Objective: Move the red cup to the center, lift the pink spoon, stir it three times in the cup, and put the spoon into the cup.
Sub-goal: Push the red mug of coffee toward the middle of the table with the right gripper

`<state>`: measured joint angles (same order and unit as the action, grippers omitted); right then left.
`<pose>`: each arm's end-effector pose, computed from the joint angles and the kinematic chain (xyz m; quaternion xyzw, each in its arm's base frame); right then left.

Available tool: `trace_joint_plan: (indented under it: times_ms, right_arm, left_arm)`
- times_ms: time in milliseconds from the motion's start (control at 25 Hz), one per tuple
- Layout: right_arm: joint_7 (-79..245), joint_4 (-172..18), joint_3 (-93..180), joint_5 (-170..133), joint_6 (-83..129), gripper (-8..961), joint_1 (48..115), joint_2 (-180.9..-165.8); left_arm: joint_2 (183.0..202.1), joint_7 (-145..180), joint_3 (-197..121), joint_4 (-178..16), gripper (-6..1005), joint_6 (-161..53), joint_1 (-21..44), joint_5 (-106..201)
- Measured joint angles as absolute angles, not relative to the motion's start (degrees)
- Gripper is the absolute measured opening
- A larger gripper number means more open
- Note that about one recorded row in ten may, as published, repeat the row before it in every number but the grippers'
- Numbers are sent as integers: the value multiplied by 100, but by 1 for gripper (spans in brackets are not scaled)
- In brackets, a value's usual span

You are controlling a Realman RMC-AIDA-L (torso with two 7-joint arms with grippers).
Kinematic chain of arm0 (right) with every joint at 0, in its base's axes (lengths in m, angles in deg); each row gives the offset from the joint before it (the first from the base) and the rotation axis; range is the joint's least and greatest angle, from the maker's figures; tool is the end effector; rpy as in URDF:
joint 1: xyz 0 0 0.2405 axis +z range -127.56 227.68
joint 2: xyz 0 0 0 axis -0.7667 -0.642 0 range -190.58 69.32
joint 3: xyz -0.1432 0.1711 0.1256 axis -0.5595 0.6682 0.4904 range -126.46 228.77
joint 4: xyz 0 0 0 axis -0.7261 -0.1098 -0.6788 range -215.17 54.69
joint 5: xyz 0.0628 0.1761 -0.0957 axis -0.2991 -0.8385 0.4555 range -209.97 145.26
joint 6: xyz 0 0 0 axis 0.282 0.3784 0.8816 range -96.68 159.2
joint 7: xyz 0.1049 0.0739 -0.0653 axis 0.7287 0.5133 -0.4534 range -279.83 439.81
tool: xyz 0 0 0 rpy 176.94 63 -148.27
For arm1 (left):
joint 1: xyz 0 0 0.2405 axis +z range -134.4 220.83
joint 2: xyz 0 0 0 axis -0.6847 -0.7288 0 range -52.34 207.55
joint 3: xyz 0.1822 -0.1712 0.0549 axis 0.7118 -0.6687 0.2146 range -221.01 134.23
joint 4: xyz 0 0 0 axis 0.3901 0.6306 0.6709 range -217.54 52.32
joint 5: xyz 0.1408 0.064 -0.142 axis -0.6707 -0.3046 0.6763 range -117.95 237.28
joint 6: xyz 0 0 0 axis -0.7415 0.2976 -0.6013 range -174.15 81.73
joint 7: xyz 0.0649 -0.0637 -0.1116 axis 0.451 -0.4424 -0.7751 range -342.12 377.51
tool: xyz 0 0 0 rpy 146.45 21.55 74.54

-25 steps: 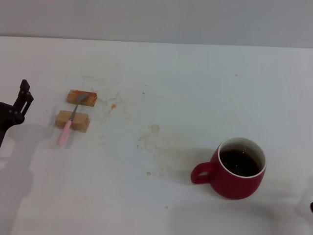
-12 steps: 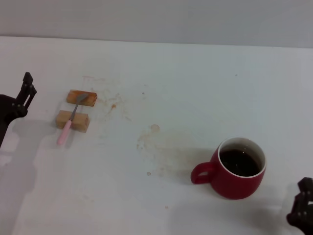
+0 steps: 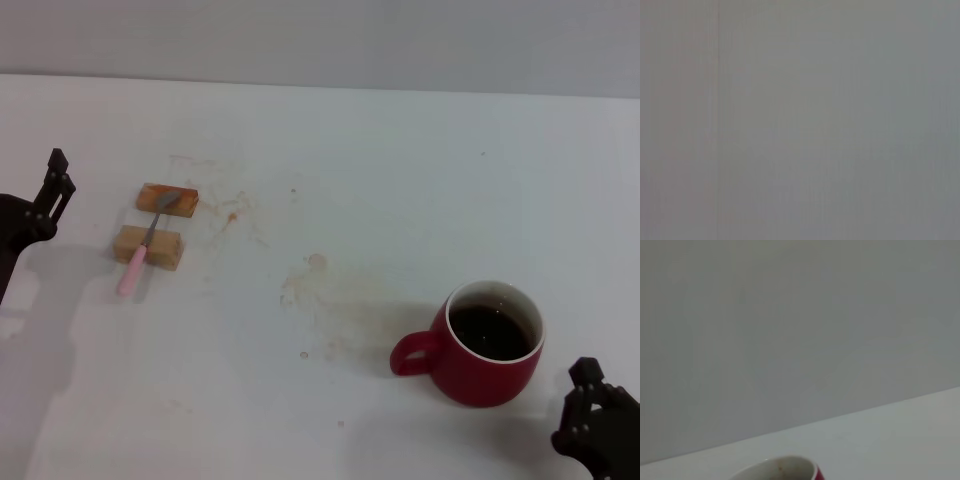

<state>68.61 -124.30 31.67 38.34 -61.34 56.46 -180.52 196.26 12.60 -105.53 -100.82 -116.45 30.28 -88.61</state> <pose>0.2923 0.1256 -0.1035 -0.6526 0.3868 0.3148 0.5704 -0.3411 0.2851 -0.0055 -0.6765 -0.2121 -0.3077 0.6346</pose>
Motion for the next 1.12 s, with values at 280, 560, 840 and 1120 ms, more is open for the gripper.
trace_joint_plan:
  times_ms: [280, 560, 840, 1120]
  right_arm:
    - [6898, -12419, 3183, 3838, -5963, -1, 5869, -18051]
    - [6910, -12410, 3227, 3840, -5903, -1, 6028, -18051]
    - [6921, -12390, 3299, 3840, -5718, -1, 6206, -18051]
    - [6931, -12339, 3405, 3840, -5399, -1, 6392, -18051]
  left_arm:
    - [19626, 1260, -10552, -10063, 816, -11640, 3030, -8861]
    - [19625, 1260, -10554, -10063, 815, -11656, 3038, -8861]
    - [19617, 1259, -10561, -10062, 815, -11671, 3039, -8861]
    - [19613, 1259, -10570, -10055, 815, -11671, 3051, -8854]
